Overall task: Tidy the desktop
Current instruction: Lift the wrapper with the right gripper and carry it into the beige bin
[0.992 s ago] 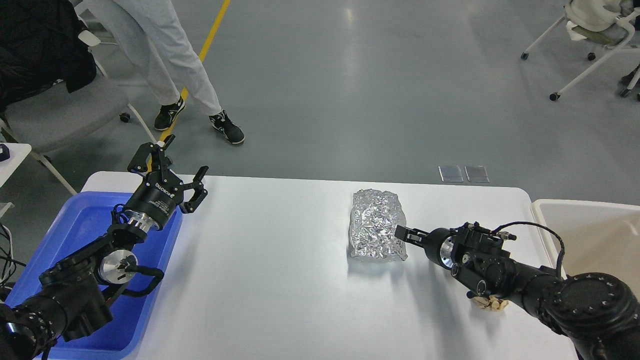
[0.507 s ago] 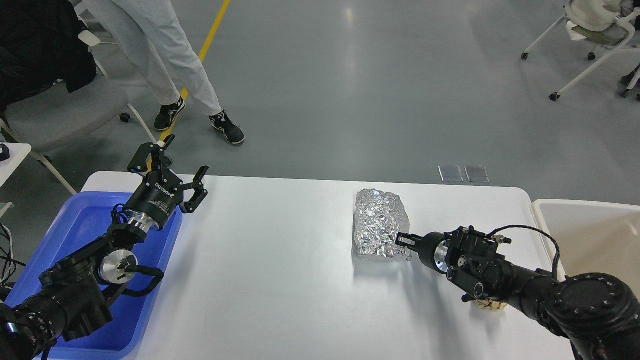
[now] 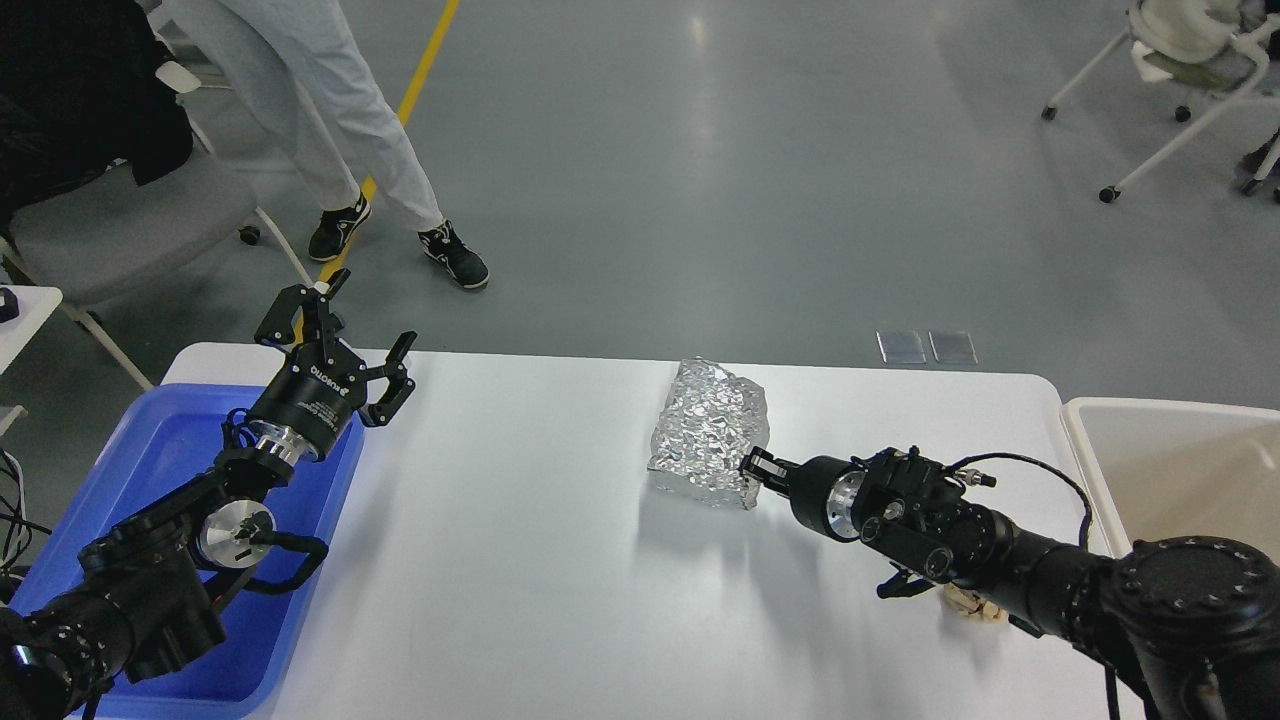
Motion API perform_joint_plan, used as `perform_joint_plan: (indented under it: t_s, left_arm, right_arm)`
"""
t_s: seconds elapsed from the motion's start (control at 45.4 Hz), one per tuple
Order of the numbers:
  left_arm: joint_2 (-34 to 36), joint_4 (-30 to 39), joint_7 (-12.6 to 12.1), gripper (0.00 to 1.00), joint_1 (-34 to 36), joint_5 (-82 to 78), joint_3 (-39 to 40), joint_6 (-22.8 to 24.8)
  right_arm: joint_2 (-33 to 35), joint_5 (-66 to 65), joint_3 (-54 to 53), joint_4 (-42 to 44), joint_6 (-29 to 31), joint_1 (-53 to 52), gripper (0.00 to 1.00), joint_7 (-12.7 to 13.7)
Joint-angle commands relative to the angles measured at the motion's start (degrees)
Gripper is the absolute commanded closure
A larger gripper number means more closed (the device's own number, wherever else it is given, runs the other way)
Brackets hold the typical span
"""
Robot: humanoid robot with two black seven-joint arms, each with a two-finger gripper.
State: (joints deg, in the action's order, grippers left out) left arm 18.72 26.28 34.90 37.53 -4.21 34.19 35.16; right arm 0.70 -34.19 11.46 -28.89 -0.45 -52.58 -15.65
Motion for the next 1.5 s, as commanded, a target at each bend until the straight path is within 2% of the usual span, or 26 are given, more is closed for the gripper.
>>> perform_joint_plan:
  t_s: [0.0,0.198,0.397,0.573,0.794,0.926,1.08,1.301,1.477]
  left_arm:
    - [0.0,0.0,0.0,0.0,0.0,-0.01,0.0,0.0]
    - [0.0,0.0,0.0,0.0,0.0,-0.01,0.0,0.0]
    - [0.0,0.0,0.0,0.0,0.0,-0.01,0.0,0.0]
    - [0.0,0.0,0.0,0.0,0.0,-0.01,0.0,0.0]
    - [0.0,0.0,0.0,0.0,0.0,-0.01,0.0,0.0]
    - [0.0,0.0,0.0,0.0,0.0,-0.01,0.0,0.0]
    - [0.0,0.0,0.0,0.0,0.0,-0.01,0.0,0.0]
    - [0.0,0.0,0.0,0.0,0.0,-0.01,0.0,0.0]
    - [0.0,0.0,0.0,0.0,0.0,-0.01,0.0,0.0]
  right_arm:
    - [7.29,3.51,-7.15,-12.94,3.34,-4.28,1.0,0.0]
    - [22.49,9.32,-6.71,-21.2,8.97,-12.62,1.0,0.27]
    - [36.8,10.46,-7.59,-23.49,17.57,-18.86,1.0,0.62]
    - [45.52,10.37,-7.59,-23.23,21.54,-20.28,1.0,0.79]
    - [53.61,8.27,-5.57,-21.13,21.81,-19.31,1.0,1.94]
    - [55.29,3.35,-2.76,-14.63,21.19,-18.0,1.0,1.59]
    - [54.15,2.99,-3.11,-0.49,21.1,-9.92,1.0,0.8]
    - [47.21,3.78,-3.11,17.71,21.01,1.42,1.0,-3.51]
    - [40.44,5.54,-3.46,27.83,20.57,11.09,1.0,-8.52]
